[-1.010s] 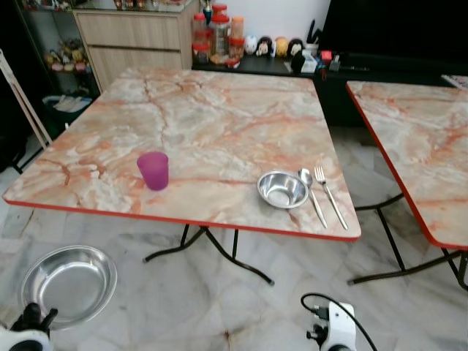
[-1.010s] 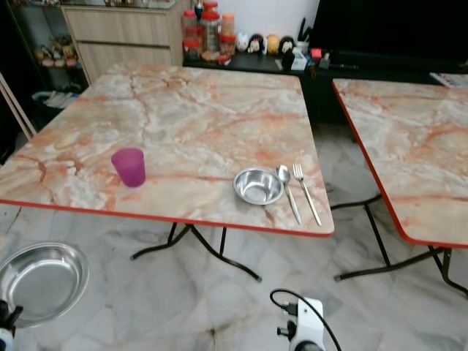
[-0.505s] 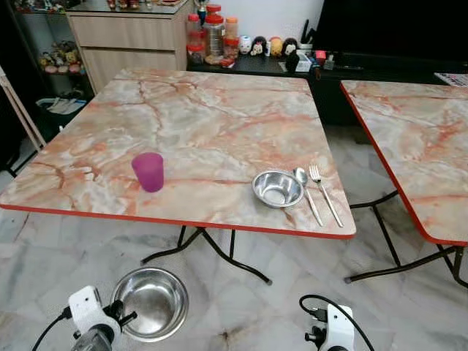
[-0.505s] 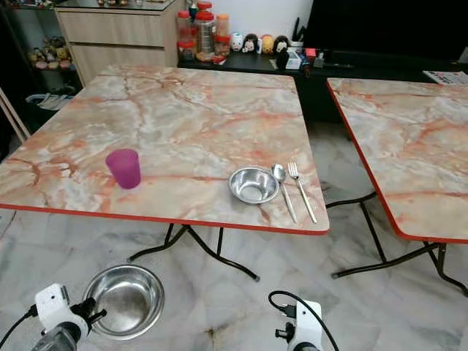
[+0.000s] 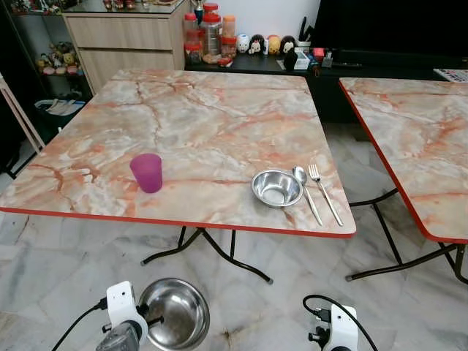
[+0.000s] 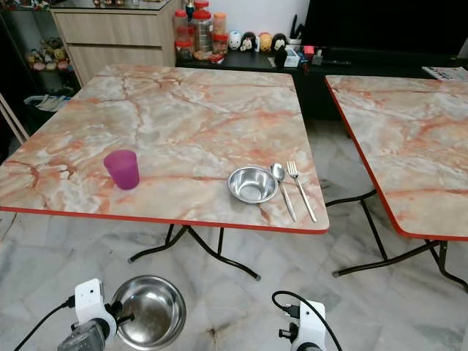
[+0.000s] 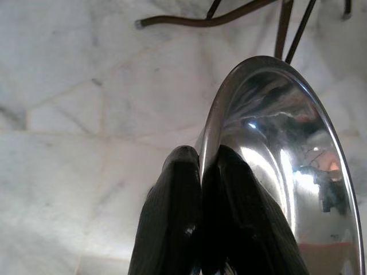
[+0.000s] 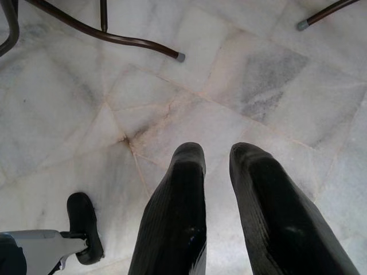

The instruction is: Setting the table

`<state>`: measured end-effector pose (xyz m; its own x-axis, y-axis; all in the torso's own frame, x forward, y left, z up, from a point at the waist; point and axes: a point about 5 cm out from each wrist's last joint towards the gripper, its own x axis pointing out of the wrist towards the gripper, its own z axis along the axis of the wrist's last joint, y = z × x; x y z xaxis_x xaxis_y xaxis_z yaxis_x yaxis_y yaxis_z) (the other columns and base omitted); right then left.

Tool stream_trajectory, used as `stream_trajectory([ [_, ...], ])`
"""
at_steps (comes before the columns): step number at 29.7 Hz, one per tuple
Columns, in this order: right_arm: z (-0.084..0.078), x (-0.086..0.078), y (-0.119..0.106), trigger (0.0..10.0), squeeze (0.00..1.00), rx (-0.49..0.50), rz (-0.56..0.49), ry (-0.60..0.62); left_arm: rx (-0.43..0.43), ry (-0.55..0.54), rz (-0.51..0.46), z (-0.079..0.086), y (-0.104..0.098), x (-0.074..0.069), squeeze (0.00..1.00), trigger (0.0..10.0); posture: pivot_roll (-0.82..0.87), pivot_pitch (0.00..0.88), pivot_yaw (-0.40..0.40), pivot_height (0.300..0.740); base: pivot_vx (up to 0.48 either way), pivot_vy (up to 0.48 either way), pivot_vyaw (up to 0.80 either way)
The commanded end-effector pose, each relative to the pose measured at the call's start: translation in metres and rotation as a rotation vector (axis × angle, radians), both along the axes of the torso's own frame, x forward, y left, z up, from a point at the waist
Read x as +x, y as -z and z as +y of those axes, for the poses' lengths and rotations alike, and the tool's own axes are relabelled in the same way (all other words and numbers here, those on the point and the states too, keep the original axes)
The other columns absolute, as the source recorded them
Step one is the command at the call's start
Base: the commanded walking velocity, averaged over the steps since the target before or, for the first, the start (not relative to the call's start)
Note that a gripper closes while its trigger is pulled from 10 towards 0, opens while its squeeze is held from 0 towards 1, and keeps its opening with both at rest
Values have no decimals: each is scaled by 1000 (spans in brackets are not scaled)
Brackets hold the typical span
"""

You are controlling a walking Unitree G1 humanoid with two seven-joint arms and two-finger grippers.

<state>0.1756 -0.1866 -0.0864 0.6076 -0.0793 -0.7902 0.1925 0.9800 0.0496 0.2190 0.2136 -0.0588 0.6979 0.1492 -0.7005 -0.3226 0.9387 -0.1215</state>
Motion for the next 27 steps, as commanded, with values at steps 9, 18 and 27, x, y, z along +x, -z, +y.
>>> stream_trajectory([
  [9,-5,5,-3,10000,0,-5,-27,27,108,29,84,-8,6,-6,0,10000,10,0,-28,740,0,-155,0],
  [18,-6,4,-3,10000,0,-10,-22,32,130,20,93,-7,6,-6,0,10000,4,0,-25,740,0,-370,0],
  [27,-7,3,-3,10000,0,-13,-22,33,133,-26,116,2,9,-14,0,10000,7,0,-31,740,0,-400,0],
])
